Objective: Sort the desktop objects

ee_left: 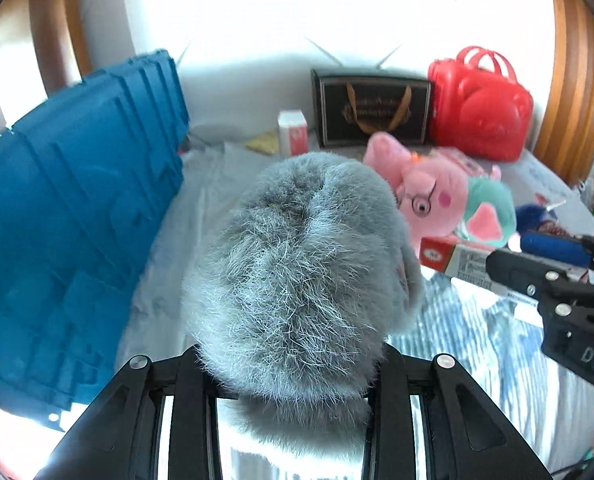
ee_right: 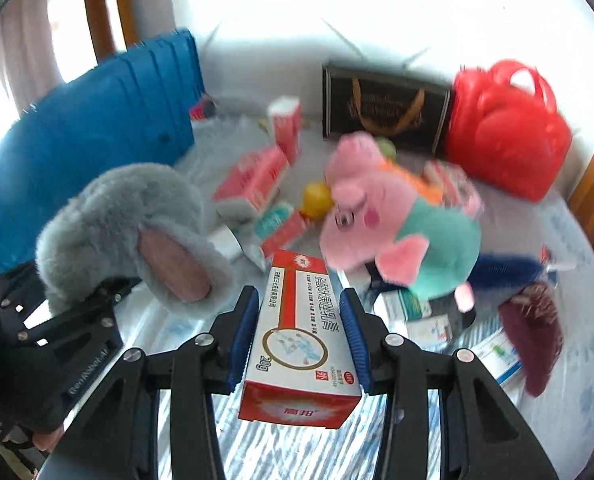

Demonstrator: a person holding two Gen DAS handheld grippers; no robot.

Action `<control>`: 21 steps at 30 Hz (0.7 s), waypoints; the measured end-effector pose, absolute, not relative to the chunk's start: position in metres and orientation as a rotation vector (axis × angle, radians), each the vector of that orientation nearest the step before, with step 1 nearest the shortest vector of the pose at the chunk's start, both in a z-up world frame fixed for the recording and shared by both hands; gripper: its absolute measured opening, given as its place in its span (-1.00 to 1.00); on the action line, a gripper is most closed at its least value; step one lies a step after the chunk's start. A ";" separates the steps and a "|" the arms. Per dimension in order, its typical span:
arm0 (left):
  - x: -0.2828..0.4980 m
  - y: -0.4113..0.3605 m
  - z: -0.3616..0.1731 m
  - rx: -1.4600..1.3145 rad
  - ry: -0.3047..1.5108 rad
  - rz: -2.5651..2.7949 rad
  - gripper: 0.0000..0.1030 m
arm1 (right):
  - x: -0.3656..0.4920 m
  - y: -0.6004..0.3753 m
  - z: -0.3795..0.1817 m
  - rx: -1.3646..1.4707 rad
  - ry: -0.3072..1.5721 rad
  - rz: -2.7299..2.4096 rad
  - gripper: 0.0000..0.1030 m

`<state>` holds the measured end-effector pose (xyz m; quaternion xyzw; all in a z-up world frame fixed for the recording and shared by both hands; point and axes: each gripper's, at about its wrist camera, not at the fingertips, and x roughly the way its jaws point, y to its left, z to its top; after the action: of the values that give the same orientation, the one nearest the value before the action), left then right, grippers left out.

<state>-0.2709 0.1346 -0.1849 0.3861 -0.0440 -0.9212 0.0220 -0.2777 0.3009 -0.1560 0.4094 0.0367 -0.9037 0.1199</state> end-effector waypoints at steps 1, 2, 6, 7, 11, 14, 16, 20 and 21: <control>-0.268 0.132 -0.179 1.175 -0.134 -2.860 -0.40 | -0.275 0.298 -0.149 1.169 0.114 -2.647 -0.19; -0.265 0.129 -0.173 1.151 -0.133 -2.865 -0.40 | -0.272 0.296 -0.142 1.142 0.120 -2.653 -0.19; -0.255 0.111 -0.148 1.042 -0.120 -2.877 -0.40 | -0.265 0.280 -0.118 1.036 0.148 -2.671 -0.19; -0.252 0.106 -0.142 1.020 -0.116 -2.877 -0.40 | -0.264 0.275 -0.112 1.011 0.154 -2.674 -0.19; -0.244 0.086 -0.121 0.944 -0.099 -2.875 -0.40 | -0.258 0.255 -0.091 0.920 0.173 -2.679 -0.19; -0.236 0.065 -0.104 0.883 -0.070 -2.878 -0.40 | -0.251 0.237 -0.076 0.858 0.188 -2.677 -0.19; -0.228 0.048 -0.091 0.837 -0.045 -2.876 -0.40 | -0.246 0.226 -0.067 0.824 0.191 -2.673 -0.19; -0.210 0.012 -0.062 0.733 0.001 -2.870 -0.40 | -0.236 0.195 -0.044 0.725 0.216 -2.663 -0.19; -0.207 0.004 -0.056 0.709 0.003 -2.863 -0.40 | -0.232 0.186 -0.038 0.696 0.222 -2.660 -0.19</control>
<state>-0.2068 0.0037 -0.0564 0.2393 0.0010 -0.9662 0.0961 -0.2323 0.1859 -0.0379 0.2476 0.0792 -0.9467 0.1903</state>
